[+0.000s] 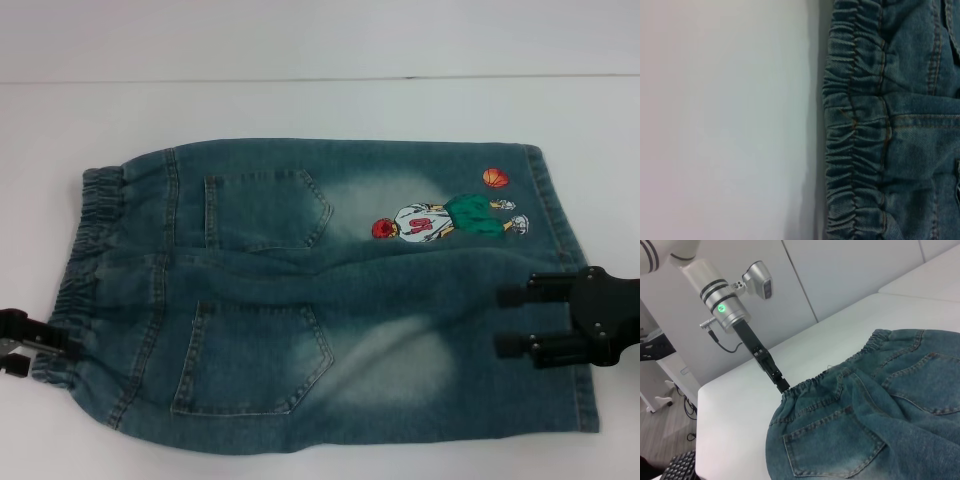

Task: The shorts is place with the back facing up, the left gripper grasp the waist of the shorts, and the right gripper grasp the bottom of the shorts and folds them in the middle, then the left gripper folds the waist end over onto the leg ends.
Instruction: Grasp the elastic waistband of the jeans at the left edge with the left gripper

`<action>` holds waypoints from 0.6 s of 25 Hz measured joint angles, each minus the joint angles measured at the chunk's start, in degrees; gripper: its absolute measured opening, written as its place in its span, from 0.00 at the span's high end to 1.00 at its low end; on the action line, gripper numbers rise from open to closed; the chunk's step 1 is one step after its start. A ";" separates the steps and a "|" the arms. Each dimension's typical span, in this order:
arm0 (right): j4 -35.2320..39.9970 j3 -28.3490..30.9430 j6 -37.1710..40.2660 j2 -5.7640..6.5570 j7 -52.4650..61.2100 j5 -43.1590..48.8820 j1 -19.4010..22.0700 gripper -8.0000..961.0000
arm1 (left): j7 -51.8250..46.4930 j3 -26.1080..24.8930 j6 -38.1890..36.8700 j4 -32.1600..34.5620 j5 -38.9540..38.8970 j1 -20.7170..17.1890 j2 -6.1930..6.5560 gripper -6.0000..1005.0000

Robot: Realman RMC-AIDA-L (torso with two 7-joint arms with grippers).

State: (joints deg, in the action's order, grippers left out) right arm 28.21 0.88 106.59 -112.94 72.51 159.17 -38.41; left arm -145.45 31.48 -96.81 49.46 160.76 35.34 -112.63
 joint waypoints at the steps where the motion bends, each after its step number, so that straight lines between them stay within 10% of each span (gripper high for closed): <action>1: 0.00 0.00 -0.05 0.00 0.00 0.00 0.00 0.17 | 0.00 0.00 0.00 0.01 0.00 0.00 0.00 0.21; 15: 0.00 0.00 -0.45 -0.09 0.00 0.00 0.00 0.17 | 0.17 -0.02 -0.52 -0.74 -0.11 0.92 -0.13 0.21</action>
State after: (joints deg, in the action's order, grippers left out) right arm 28.21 0.88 106.14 -113.03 72.51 159.17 -38.41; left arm -145.28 31.46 -97.33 48.72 160.65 36.25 -112.76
